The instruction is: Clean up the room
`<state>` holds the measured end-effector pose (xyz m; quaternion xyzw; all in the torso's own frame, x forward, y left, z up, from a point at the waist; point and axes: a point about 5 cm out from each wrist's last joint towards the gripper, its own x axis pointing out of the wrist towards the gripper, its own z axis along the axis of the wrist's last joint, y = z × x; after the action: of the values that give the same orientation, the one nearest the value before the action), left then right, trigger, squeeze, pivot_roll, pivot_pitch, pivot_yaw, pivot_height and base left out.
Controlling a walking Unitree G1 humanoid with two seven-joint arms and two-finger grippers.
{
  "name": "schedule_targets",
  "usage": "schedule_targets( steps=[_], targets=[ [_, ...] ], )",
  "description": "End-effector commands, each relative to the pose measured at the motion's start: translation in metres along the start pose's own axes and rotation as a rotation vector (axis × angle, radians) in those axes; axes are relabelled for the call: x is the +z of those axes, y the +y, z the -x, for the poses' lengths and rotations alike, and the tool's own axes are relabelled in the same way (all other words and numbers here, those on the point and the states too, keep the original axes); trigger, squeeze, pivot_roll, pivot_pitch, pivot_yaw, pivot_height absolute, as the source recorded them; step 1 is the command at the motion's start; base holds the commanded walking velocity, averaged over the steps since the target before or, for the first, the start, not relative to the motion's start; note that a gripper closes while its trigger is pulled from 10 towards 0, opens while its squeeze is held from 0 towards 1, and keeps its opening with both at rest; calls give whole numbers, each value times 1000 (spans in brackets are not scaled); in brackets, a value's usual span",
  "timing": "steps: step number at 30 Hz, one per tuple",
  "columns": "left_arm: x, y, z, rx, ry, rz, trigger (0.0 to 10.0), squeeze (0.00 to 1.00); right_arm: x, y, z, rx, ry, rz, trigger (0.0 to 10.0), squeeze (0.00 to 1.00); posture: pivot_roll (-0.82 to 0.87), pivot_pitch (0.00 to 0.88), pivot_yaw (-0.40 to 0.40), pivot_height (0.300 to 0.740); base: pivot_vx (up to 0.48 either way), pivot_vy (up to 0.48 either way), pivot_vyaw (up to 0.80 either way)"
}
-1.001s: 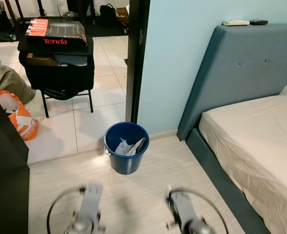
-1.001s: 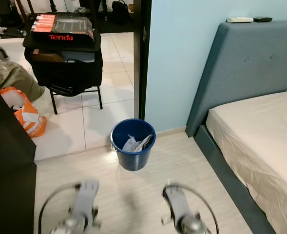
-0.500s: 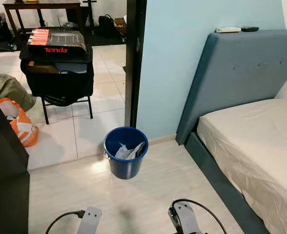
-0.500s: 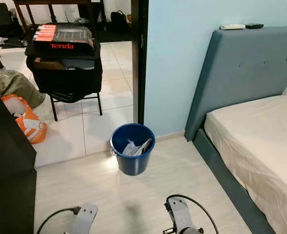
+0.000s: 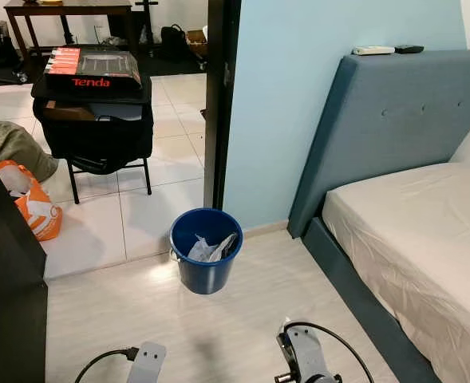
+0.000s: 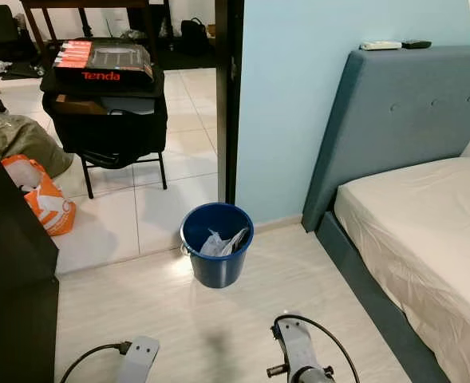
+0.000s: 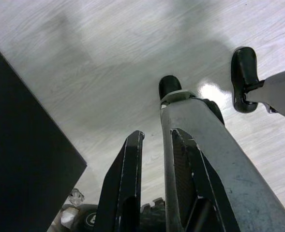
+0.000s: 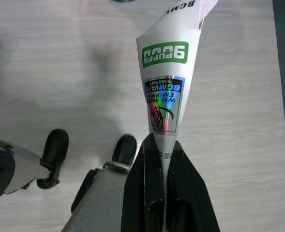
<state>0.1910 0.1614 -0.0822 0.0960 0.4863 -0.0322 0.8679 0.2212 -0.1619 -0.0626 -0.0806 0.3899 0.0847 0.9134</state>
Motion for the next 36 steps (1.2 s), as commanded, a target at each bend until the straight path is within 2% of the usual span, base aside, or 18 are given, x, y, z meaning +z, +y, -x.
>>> schedule_targets(
  steps=[1, 18, 28, 30, 33, 36],
  targets=[
    [-4, 2, 0, 5, 12, -22, 10000, 0, -4, -1, 1, -2, 9, -12, 10000, 0, 26, 78, -48, 740, 0, 0, 0],
    [16, 8, -1, 62, -87, 45, 10000, 0, 7, -7, -1, 0, -37, -7, 10000, 0, 3, 94, -53, 740, 0, 0, 0],
    [17, 15, -1, 78, -109, 35, 10000, 0, 6, 1, -1, 10, -49, -43, 10000, 0, 14, 89, -30, 740, 0, 0, 0],
    [18, 17, 0, 86, -125, 45, 10000, 0, 6, 1, -1, 13, -50, -65, 10000, 0, 15, 88, -25, 740, 0, 0, 0],
    [23, 21, 1, 78, -182, 123, 10000, 0, 8, 1, -1, 8, -68, -186, 10000, 0, 26, 80, -34, 740, 0, 0, 0],
    [23, 19, 1, 61, -183, 134, 10000, 0, 9, 0, -1, 0, -73, -222, 10000, 0, 27, 79, -38, 740, 0, 0, 0]
  ],
)
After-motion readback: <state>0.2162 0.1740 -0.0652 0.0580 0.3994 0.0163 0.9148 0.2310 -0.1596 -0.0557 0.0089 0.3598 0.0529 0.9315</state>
